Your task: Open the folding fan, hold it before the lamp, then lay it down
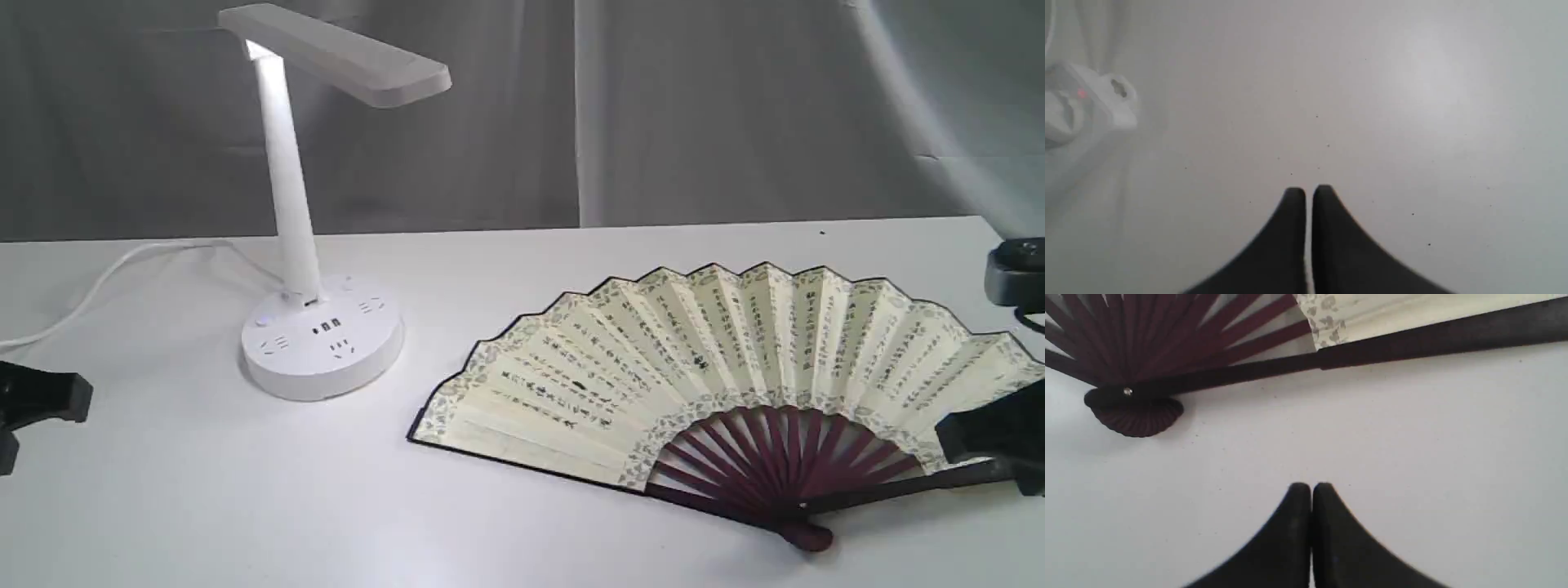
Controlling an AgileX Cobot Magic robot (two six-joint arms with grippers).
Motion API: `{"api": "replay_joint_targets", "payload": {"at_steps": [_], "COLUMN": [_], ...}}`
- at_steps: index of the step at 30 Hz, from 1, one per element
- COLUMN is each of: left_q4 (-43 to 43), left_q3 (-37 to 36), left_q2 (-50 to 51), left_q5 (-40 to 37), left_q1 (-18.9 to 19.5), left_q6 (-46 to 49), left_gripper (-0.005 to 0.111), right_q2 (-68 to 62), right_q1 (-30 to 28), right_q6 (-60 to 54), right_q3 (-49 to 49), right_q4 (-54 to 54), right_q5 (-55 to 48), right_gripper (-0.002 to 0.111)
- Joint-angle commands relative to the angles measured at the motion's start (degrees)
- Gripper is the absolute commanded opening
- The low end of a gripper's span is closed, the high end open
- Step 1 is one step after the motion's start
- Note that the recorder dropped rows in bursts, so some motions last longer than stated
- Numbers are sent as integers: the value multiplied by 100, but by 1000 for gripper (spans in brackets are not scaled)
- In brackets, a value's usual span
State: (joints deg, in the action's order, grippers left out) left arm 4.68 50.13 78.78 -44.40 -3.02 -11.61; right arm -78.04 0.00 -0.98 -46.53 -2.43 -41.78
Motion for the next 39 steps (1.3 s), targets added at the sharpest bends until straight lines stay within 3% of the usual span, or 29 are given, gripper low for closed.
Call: {"api": "replay_joint_targets", "payload": {"at_steps": [1,12,35,39], "left_q4": [-6,-6,31,31], "left_q3": [8,8,8,8], "left_q2": [-309,-1676,-6384,-6997], "left_q5": [-28,-77,-77,-77], "left_q1": [6,6,6,6], "left_q6": [36,36,8,8], "left_gripper": [0,0,0,0], "right_q2": [364,1751,5570,5999], "right_q1": [0,0,0,0], "right_q6": [142,142,129,129], "right_q3": [-27,-27,-27,-27], "right_q4": [-243,-382,-612,-612], "right_q5": [-93,-257,-296,-666], "right_gripper": [0,0,0,0]}}
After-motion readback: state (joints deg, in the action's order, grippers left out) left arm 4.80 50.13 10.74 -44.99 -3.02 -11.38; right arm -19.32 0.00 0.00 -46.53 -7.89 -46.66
